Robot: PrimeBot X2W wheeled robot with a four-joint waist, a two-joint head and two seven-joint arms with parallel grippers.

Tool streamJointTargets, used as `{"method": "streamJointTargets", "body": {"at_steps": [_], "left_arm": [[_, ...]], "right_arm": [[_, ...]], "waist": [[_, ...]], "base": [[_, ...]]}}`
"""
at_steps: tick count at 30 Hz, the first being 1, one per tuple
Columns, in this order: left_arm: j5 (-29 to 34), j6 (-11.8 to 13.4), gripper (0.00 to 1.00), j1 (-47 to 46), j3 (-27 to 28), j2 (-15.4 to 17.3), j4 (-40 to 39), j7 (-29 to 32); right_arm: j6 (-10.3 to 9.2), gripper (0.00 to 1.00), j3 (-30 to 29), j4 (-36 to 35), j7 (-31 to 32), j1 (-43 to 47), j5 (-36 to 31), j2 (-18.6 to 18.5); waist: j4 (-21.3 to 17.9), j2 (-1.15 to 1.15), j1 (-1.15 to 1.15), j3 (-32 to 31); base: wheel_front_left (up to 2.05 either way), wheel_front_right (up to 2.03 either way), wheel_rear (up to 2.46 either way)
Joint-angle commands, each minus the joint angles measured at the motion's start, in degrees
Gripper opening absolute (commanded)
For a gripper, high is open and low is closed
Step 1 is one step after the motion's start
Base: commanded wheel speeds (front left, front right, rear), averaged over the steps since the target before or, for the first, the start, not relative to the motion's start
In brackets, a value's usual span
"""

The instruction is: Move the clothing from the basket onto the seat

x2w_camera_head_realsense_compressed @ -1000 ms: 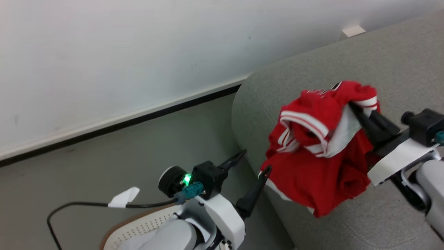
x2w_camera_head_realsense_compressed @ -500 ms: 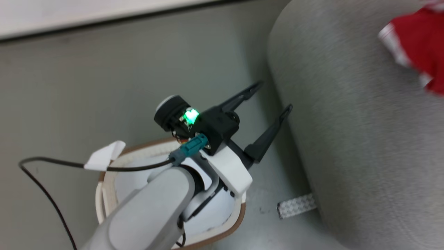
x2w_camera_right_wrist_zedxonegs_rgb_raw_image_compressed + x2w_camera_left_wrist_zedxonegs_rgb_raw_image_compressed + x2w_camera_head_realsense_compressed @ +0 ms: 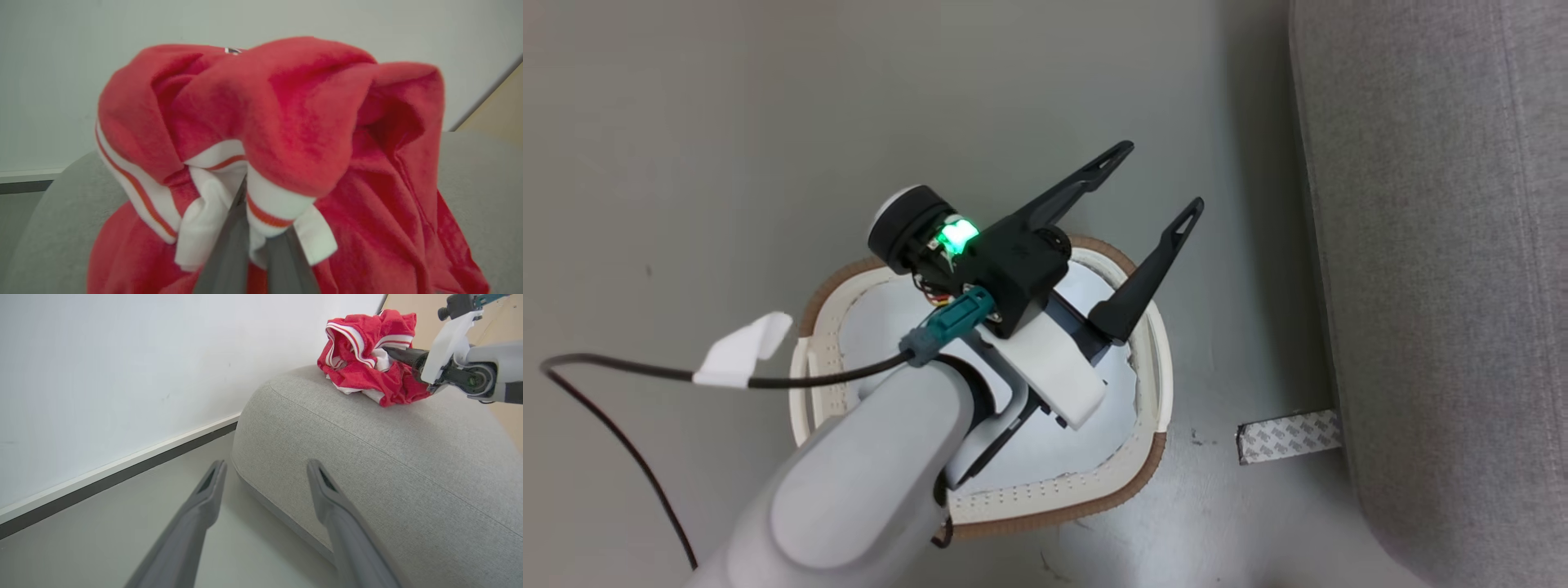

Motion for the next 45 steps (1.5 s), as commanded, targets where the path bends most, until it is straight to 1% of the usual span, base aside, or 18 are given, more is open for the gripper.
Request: {"method": "streamJointTargets", "body": {"at_steps": [1,2,5,7,10,14,17,20,24,29,30,35,41,45], "left_arm": [[0.21,0.32,1.0,0.02,0.27,0.44,0.17,-0.65],[-0.19,0.54,1.0,0.53,0.67,0.66,0.4,-0.94],[-0.67,1.73,1.0,2.19,2.04,1.93,1.15,-2.25],[-1.29,2.35,1.0,3.49,3.11,2.73,1.55,-3.21],[-3.17,3.28,1.0,6.25,4.79,3.55,2.51,-4.81],[-4.8,5.25,1.0,10.24,7.56,4.92,3.77,-7.8],[-6.07,6.7,1.0,13.28,9.23,5.32,5.26,-10.19],[-7.43,7.48,1.0,16.4,10.43,5.34,7.1,-12.28],[-8.07,8.68,1.0,20.42,11.78,5.65,9.66,-14.1],[-9.27,9.85,1.0,26.08,13.63,5.51,12.39,-15.18],[-9.46,9.77,1.0,27.17,14.06,5.47,12.84,-15.31],[-10.36,10.44,1.0,32.24,16.66,4.75,13.78,-15.59],[-7.65,10.47,1.0,37.74,20.28,2.97,11.31,-15.59],[-5.92,10.05,1.0,40.9,22.76,1.63,10.61,-15.6]], "right_arm": [[-0.14,0.87,-0.72,0.71,-0.5,1.07,-0.68,0.31],[-0.14,1.0,-1.02,0.99,-0.63,1.71,-1.36,1.11],[-0.14,1.0,-2.06,0.2,-0.89,4.1,-2.68,2.86],[-0.14,1.0,-2.86,-1.86,-0.98,6.22,-3.09,3.61],[-0.14,1.0,-4.24,-6.88,-0.94,11.64,-5.34,4.28],[-0.14,1.0,-7.07,-15.82,-0.92,19.47,-7.21,5.9],[-0.14,1.0,-8.92,-22.46,-0.92,25.55,-9.37,8.02],[-0.14,1.0,-11.03,-27.37,-0.92,30.96,-11.7,11.08],[-0.14,1.0,-9.73,-31.73,-0.93,37.58,-13.52,14.7],[-0.14,1.0,-7.4,-34.88,-0.93,44.86,-14.28,18.69],[-0.14,1.0,-7.08,-35.21,-0.93,46.08,-14.23,19.4],[-0.14,1.0,-5.01,-36.98,-0.93,52.23,-15.41,22.17],[-0.14,1.0,-4.07,-38.3,-0.94,57.72,-17.85,24.8],[-0.14,1.0,-3.18,-37.77,-0.94,59.67,-18.99,25.53]], "waist": [[-0.32,0.0,-0.02,-0.99],[-0.56,0.0,-0.02,-1.64],[-1.29,0.0,-0.02,-4.16],[-1.63,0.0,-0.02,-6.33],[-1.67,0.0,-0.02,-10.31],[-1.26,0.0,-0.02,-15.62],[-0.55,0.0,-0.02,-19.71],[0.65,0.0,-0.02,-24.28],[2.19,0.0,-0.02,-29.81],[3.86,0.0,-0.02,-35.7],[4.2,0.0,-0.02,-36.69],[5.2,0.0,-0.02,-40.03],[5.78,0.0,-0.02,-42.12],[5.81,0.0,-0.02,-43.38]], "base": [[0.0,0.0,0.0],[0.0,0.0,0.0],[0.0,0.0,0.0],[0.0,0.0,0.0],[0.0,0.0,0.0],[0.0,0.0,0.0],[0.0,0.0,0.0],[0.0,0.0,0.0],[0.0,0.0,0.0],[0.0,0.0,0.0],[0.0,0.0,0.0],[0.0,0.0,0.0],[0.0,0.0,0.0],[0.0,0.0,0.0]]}}
